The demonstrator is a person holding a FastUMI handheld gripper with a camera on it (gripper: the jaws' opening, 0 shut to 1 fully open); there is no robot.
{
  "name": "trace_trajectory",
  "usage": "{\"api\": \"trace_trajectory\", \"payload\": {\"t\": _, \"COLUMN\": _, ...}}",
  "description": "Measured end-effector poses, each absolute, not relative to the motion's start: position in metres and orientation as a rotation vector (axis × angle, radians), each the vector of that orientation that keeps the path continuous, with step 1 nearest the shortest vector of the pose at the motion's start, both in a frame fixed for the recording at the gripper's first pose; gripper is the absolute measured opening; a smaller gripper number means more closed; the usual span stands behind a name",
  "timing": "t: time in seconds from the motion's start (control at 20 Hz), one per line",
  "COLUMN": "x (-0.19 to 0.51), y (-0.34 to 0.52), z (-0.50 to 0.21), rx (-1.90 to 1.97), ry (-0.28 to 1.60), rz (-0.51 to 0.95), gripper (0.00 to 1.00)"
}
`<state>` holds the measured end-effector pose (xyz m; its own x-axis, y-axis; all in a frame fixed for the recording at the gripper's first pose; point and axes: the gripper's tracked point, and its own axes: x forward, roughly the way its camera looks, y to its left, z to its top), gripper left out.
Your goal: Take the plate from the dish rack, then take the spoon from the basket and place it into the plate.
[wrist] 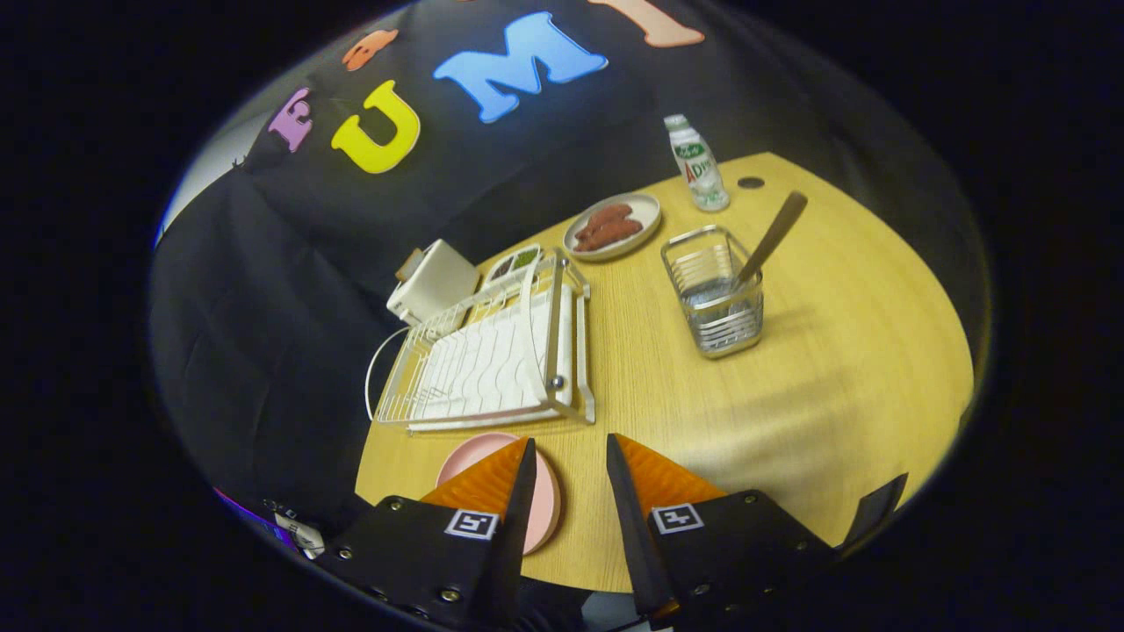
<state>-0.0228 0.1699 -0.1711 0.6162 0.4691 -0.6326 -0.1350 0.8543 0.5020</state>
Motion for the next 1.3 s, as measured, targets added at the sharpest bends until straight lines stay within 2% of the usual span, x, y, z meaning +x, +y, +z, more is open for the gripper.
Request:
{"api": "trace_trajectory", "payload": {"t": 0.25, "x": 0.019, "y": 0.123, "z": -0.115, "rx": 0.361, "ry": 0.598, "rz": 0.251, "gripper": 0.49}}
{"api": "trace_trajectory", "payload": {"t": 0.5, "x": 0.050, "y": 0.077, "z": -0.098, "rx": 0.289, "ry": 0.444, "rz": 0.101, "gripper": 0.49}}
{"api": "trace_trajectory", "payload": {"t": 0.8, "x": 0.076, "y": 0.041, "z": -0.109, "rx": 0.292, "ry": 0.402, "rz": -0.015, "gripper": 0.49}}
{"api": "trace_trajectory", "payload": {"t": 1.3, "x": 0.107, "y": 0.013, "z": -0.160, "rx": 0.426, "ry": 0.452, "rz": -0.117, "gripper": 0.49}}
